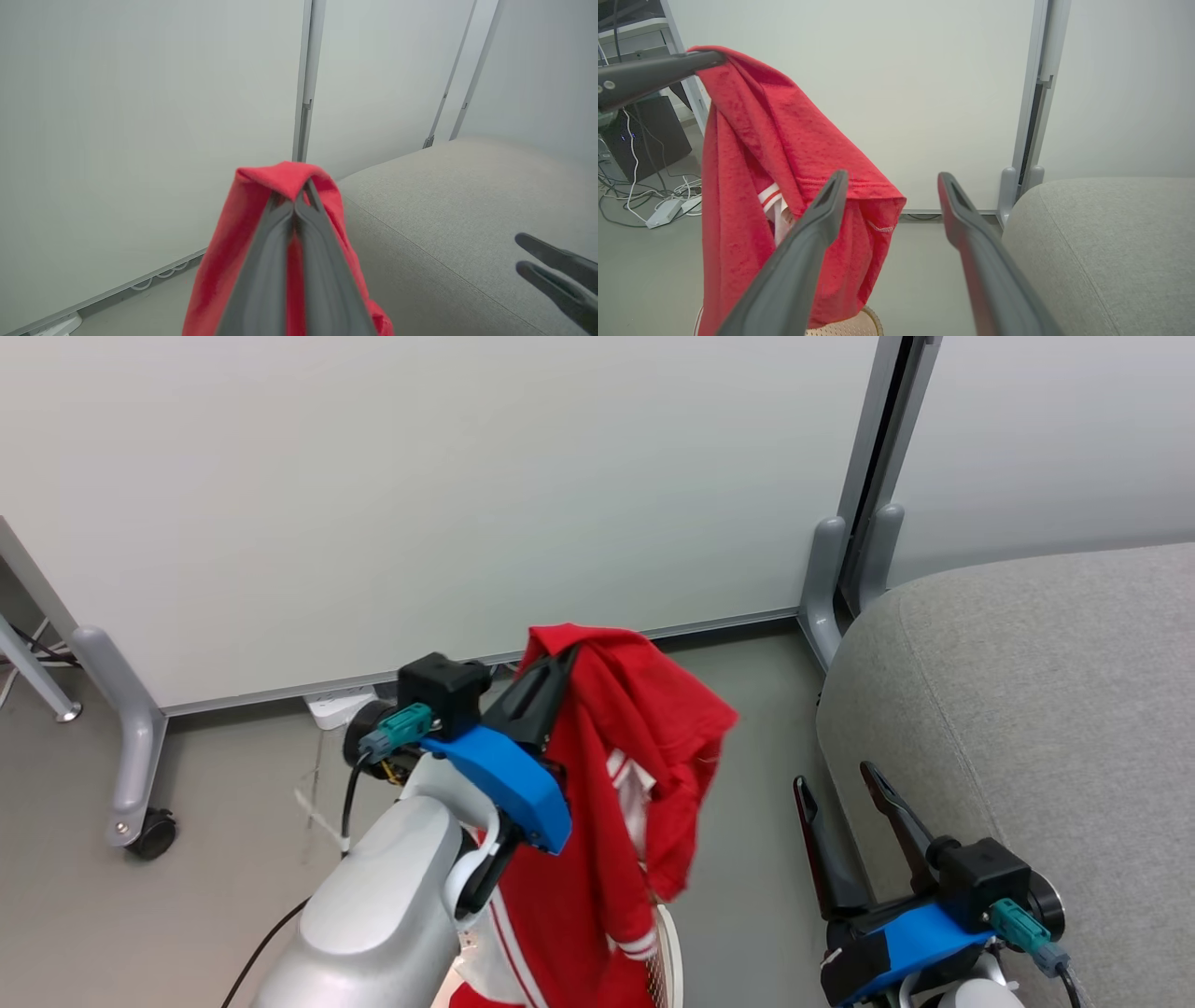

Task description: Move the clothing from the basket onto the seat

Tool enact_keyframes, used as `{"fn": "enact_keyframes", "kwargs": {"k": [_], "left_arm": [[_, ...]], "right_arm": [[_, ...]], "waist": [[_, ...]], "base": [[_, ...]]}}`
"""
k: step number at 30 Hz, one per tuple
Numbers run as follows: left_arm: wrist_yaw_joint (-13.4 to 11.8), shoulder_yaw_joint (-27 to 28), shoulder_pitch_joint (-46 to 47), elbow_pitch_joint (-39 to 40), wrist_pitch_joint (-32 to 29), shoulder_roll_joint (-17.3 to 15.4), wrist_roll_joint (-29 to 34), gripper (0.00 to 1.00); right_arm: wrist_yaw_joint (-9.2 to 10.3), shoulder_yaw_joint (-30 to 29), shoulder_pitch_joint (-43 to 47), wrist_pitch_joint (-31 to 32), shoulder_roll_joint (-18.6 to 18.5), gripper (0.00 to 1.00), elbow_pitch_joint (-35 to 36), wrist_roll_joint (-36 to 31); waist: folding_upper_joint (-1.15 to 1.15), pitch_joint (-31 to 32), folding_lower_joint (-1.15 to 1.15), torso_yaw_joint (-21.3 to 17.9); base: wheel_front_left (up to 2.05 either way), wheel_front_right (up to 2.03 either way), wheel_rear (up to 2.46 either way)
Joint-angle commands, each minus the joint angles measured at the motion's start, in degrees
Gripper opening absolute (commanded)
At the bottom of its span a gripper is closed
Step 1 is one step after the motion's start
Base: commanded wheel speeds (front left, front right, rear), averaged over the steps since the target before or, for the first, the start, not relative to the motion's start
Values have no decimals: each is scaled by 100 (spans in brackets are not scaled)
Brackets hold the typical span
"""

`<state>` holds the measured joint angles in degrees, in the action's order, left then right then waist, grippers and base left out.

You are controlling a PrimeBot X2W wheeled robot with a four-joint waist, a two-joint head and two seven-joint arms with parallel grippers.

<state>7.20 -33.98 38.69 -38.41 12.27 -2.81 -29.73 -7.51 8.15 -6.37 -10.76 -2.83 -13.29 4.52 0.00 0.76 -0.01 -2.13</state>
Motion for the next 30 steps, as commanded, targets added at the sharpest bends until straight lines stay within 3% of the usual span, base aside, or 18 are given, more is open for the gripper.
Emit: {"fn": "enact_keyframes", "kwargs": {"k": [1, 19, 30], "left_arm": [[-43, -195, 150, 40, -100, -17, -153, 0], [-354, -1207, 535, -115, -36, -16, -998, 0], [-398, -1659, 751, -105, 70, -17, -1340, 0]], "right_arm": [[4, 31, 84, 14, -10, 100, 11, 12], [4, 191, 26, 102, -9, 100, 10, 13], [4, 824, -832, 648, -10, 100, -670, 209]], "waist": [[0, 31, 1, -35], [0, -16, 1, -232], [0, -80, 1, -235]], "base": [[0, 0, 0], [0, 0, 0], [0, 0, 0]]}}
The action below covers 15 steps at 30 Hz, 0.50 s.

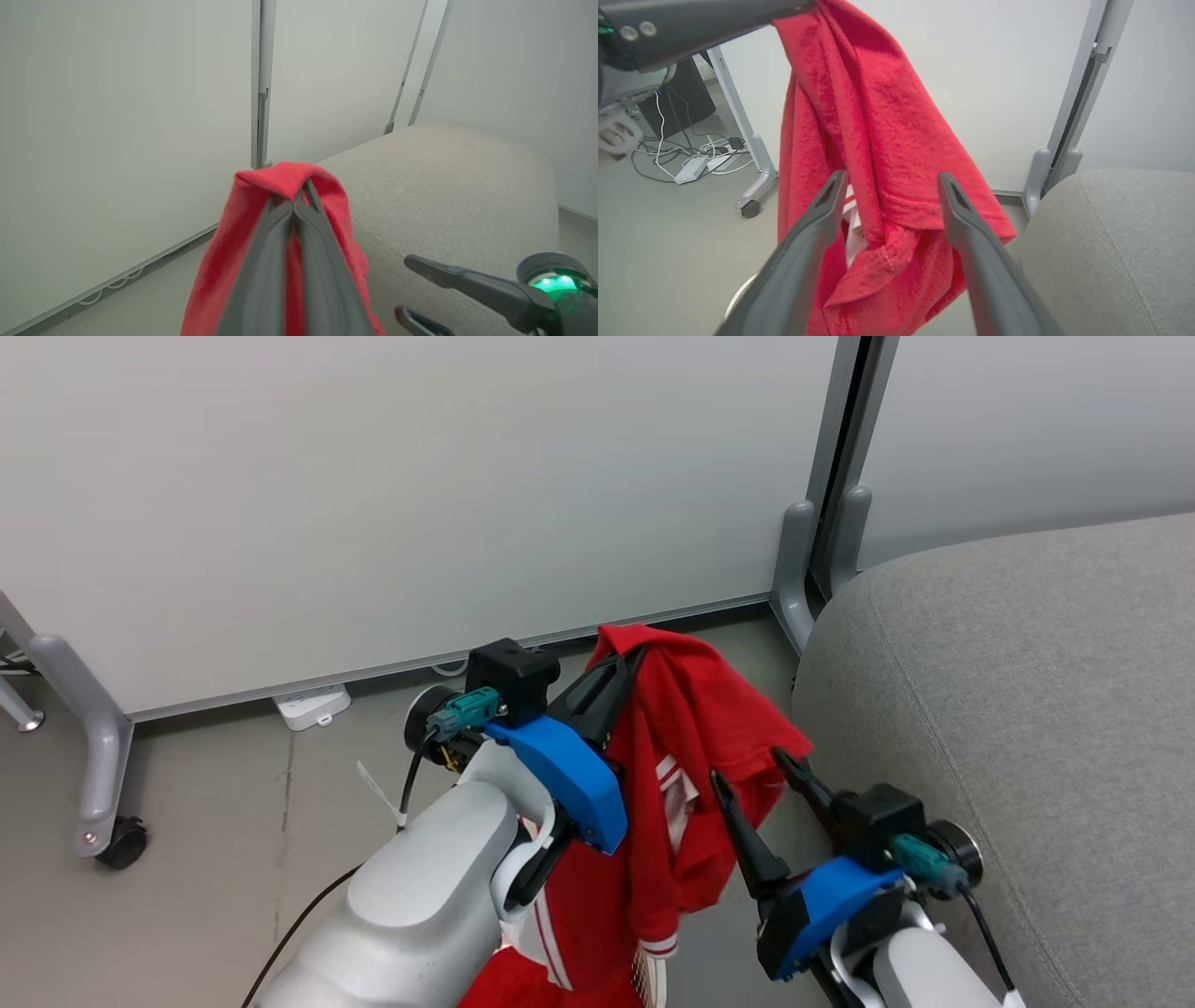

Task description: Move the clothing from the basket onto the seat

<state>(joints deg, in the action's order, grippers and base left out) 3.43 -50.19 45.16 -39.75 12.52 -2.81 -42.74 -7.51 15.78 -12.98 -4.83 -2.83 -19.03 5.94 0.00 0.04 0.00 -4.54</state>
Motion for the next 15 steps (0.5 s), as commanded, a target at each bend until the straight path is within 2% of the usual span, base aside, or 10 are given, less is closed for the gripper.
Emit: {"fn": "enact_keyframes", "kwargs": {"k": [1, 6, 15], "left_arm": [[-21, -37, 103, 29, 45, -17, -39, 0], [-40, -277, 185, 96, 79, -16, -217, 0], [-86, -611, 254, 246, 124, -16, -487, 0]], "right_arm": [[4, 60, -171, 55, -10, 100, -95, 67], [5, 287, -753, 327, -10, 100, -677, 142], [4, 533, -1466, 320, -9, 100, -1484, 216]], "waist": [[0, -8, 0, 5], [0, -40, 0, 26], [0, -49, 0, 101]], "base": [[0, 0, 0], [0, 0, 0], [0, 0, 0]]}}
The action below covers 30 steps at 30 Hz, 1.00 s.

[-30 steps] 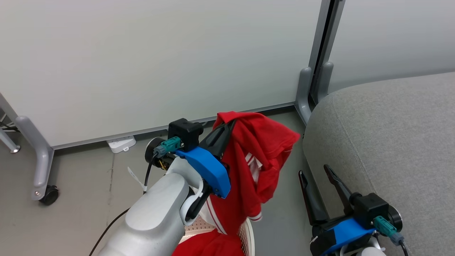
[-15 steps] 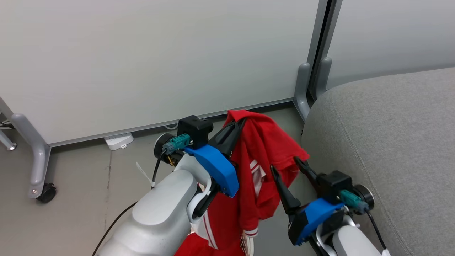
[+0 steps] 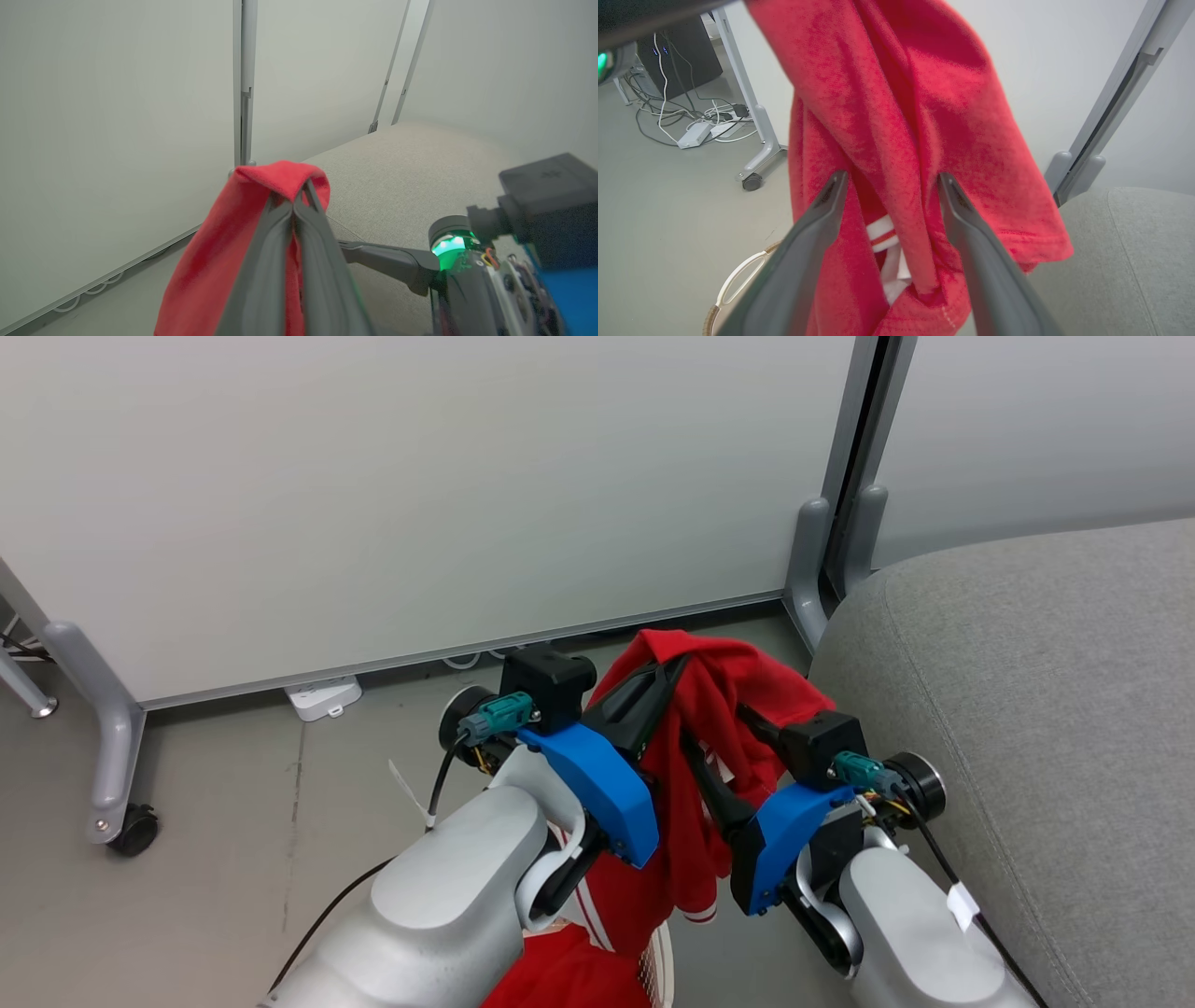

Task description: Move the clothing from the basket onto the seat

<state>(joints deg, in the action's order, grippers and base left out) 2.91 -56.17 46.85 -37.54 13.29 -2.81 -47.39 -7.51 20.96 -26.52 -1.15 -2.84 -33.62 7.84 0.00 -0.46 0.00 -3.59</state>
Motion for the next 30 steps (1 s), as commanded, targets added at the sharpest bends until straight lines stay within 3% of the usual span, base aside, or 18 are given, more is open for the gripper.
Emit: {"fn": "enact_keyframes", "kwargs": {"k": [1, 8, 10, 11, 30], "left_arm": [[-32, -59, 98, 40, 52, -16, -53, 0], [-85, -347, 175, 107, 72, -15, -260, 0], [-90, -405, 198, 104, 86, -16, -307, 0], [-95, -429, 208, 95, 94, -14, -332, 0], [-119, -573, 237, -134, 182, -15, -570, 0]], "right_arm": [[4, 41, -185, -60, -8, 100, -116, 36], [4, 281, -660, -235, -8, 99, -774, 289], [4, 347, -742, -251, -8, 24, -909, 352], [4, 378, -776, -272, -8, 0, -965, 385], [4, 817, -968, -647, -7, 0, -1462, 807]], "waist": [[0, 2, 0, 17], [0, 8, 0, 89], [0, 7, 0, 98], [0, 7, 0, 99], [0, 53, 0, -70]], "base": [[0, 0, 0], [0, 0, 0], [0, 0, 0], [0, 0, 0], [0, 0, 0]]}}
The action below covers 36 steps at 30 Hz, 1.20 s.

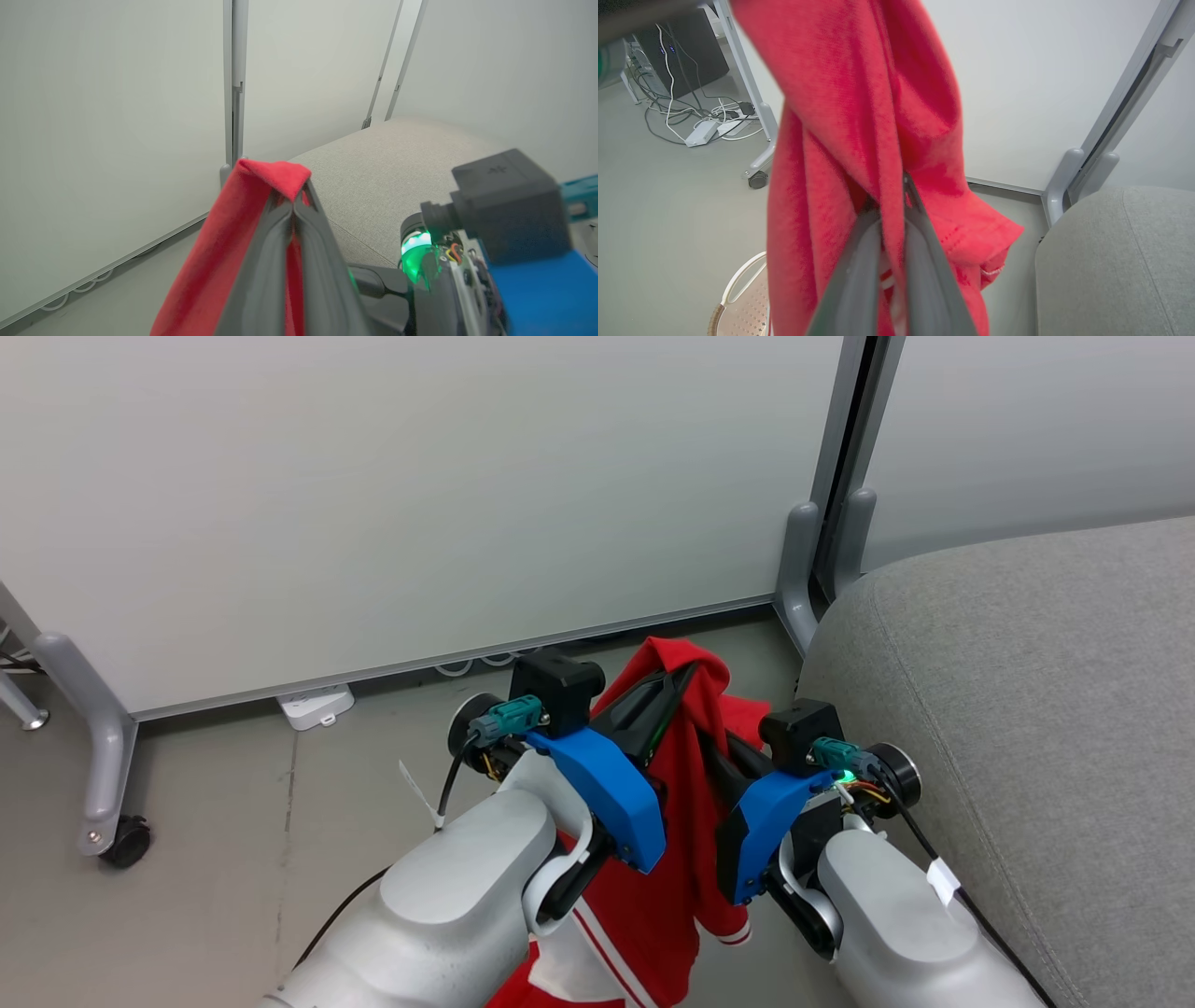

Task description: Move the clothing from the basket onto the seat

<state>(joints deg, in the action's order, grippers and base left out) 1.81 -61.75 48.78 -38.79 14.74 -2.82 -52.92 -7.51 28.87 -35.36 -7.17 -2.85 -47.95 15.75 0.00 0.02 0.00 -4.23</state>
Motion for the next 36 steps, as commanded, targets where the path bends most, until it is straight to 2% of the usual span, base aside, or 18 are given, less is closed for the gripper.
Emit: {"fn": "enact_keyframes", "kwargs": {"k": [1, 10, 11, 12, 13, 21, 30, 36], "left_arm": [[-9, -17, 30, -20, 41, -14, -23, 0], [-35, 4, -26, -56, 62, -13, -30, 1], [-45, 24, -21, -48, 63, -13, -3, 42], [-47, 61, -16, -19, 64, -13, 37, 94], [-40, 101, -30, 9, 64, -13, 81, 100], [86, 868, -582, 608, 47, -165, 814, 100], [244, 1992, -1911, 1686, 48, -469, 2066, 100], [321, 2598, -2709, 1962, 49, -533, 2729, 100]], "right_arm": [[4, 39, -92, -59, -6, 0, -45, 34], [4, 105, -115, -158, -7, 0, -190, 62], [4, 104, -120, -163, -7, 0, -199, 63], [4, 96, -126, -177, -7, 0, -208, 71], [4, 78, -133, -194, -7, 0, -218, 74], [5, -150, -220, -341, -6, 0, -298, -7], [4, -569, -198, -440, -14, 0, -331, -299], [4, -757, -85, -436, -12, 0, -258, -431]], "waist": [[0, 10, 0, -10], [0, 42, 0, -12], [0, 40, 0, -10], [0, 35, 0, -7], [0, 29, 0, -4], [0, -37, 0, 82], [0, -167, 0, 222], [0, -200, 0, 291]], "base": [[0, 0, 0], [0, 0, 0], [0, 0, 0], [0, 0, 0], [0, 0, 0], [0, 0, 0], [0, 0, 0], [0, 0, 0]]}}
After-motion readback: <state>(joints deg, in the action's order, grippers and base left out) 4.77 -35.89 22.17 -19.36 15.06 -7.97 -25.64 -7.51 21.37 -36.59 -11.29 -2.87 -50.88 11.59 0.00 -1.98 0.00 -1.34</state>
